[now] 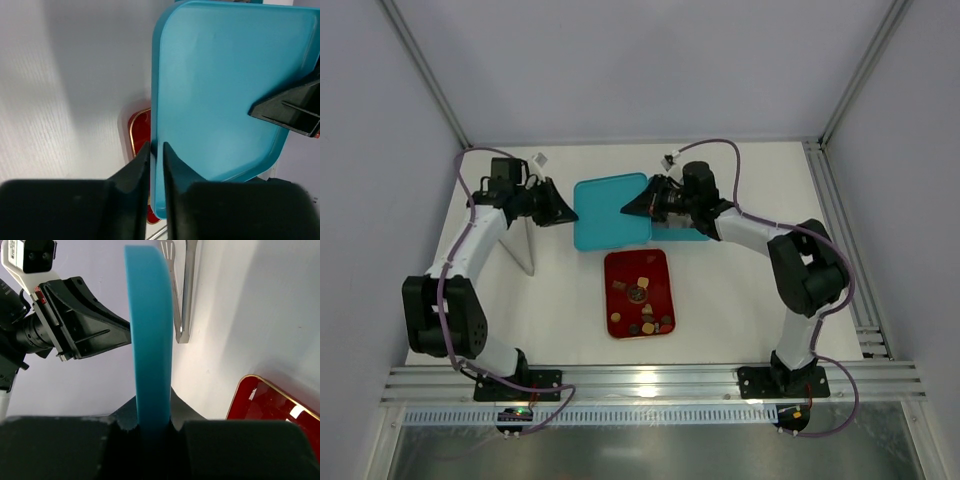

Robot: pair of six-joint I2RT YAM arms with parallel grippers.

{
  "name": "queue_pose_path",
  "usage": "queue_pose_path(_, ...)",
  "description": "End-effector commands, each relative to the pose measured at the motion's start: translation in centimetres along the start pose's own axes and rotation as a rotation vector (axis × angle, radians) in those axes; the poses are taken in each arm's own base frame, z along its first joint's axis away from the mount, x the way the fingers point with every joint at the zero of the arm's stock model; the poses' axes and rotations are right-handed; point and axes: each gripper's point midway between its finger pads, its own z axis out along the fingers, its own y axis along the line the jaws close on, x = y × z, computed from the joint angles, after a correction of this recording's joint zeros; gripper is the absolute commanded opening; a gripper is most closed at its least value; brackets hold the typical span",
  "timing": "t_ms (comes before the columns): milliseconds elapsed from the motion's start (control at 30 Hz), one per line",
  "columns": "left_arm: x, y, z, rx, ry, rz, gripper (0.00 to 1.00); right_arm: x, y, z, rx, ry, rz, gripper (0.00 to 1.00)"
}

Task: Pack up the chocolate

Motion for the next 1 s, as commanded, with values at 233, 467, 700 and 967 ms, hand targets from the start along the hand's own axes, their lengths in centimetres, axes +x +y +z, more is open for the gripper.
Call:
queue_pose_path(233,-2.9,-6.3,-5.6,0.055,-0.215,0.214,0.68,-0.8,3.6,-4.3,0.008,-0.089,-0.006,0.04)
queue_pose_path(467,-1.1,-14.1,-9.2,0.031,-0.417,0.609,0.73,-2.1,2.1,-8.0,0.143,-0.127,0.067,0.04)
queue_pose_path(700,4.9,-20.4,-10.5,0.039,-0.590,0.962,0.75,-3.2,1.5,-12.7,0.275,-0.139,0.124,0.04)
queue_pose_path(967,8.8,-23.6,-8.2,-0.122,-0.732,1.263,0.77,-4.6,3.3,-15.1,0.326,-0.149,0.118,0.04)
